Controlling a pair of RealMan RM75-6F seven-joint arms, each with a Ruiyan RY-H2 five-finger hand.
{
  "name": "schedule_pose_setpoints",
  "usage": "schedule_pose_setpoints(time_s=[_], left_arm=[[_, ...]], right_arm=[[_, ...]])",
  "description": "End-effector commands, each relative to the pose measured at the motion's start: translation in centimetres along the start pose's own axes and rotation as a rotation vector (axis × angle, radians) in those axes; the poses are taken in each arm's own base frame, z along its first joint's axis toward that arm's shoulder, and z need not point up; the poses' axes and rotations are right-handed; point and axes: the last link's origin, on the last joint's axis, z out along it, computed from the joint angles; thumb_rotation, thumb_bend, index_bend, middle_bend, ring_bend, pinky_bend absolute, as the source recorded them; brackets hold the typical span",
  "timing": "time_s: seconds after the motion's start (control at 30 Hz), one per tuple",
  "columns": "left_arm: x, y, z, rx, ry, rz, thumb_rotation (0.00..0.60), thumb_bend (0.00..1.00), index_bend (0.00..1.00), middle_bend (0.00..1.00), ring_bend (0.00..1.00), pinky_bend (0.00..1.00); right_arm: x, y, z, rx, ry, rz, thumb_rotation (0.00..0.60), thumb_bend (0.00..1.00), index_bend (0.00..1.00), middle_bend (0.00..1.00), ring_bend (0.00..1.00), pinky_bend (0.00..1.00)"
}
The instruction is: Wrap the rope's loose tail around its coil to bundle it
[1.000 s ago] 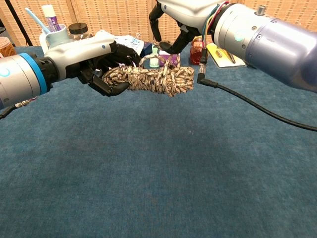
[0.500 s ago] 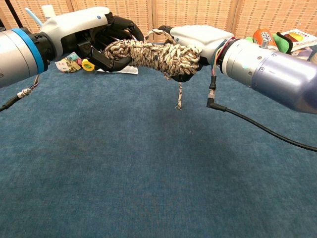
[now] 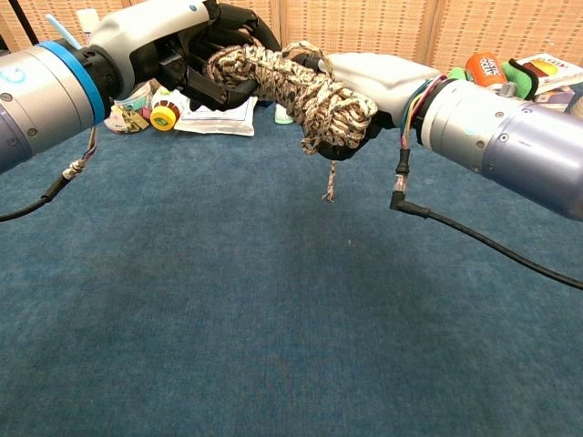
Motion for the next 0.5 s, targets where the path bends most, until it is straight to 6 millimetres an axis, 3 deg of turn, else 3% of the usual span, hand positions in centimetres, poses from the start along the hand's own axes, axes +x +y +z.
schedule_pose_setpoints(time_s=[0.03, 0.27, 0.5], left_arm=[[-0.1, 0.1, 0.2, 0.0, 0.014, 0.007, 0.6, 0.67, 0.63, 0.51, 0.59, 0.73], [-0.6, 0.5, 0.1, 0.001, 0.017, 0.005, 0.6, 0.67, 0.63, 0.51, 0.59, 0.73], [-0.5, 0.8, -0.4, -0.009, 0.016, -0.004, 0.6, 0.67, 0.63, 0.51, 0.59, 0.73]], right_arm=[[0.1, 0.1, -0.9, -0.008, -0.011, 0.013, 0.6, 0.63, 0.71, 0.0, 0.0, 0.0], [0.2, -0.4, -2.2, 0.0, -0.035, 0.047, 0.6, 0.63, 0.67, 0.0, 0.0, 0.0], [0.2, 0.3, -2.6, -0.01, -0.047, 0.056, 0.6, 0.5, 0.3, 0.0, 0.0, 0.0]])
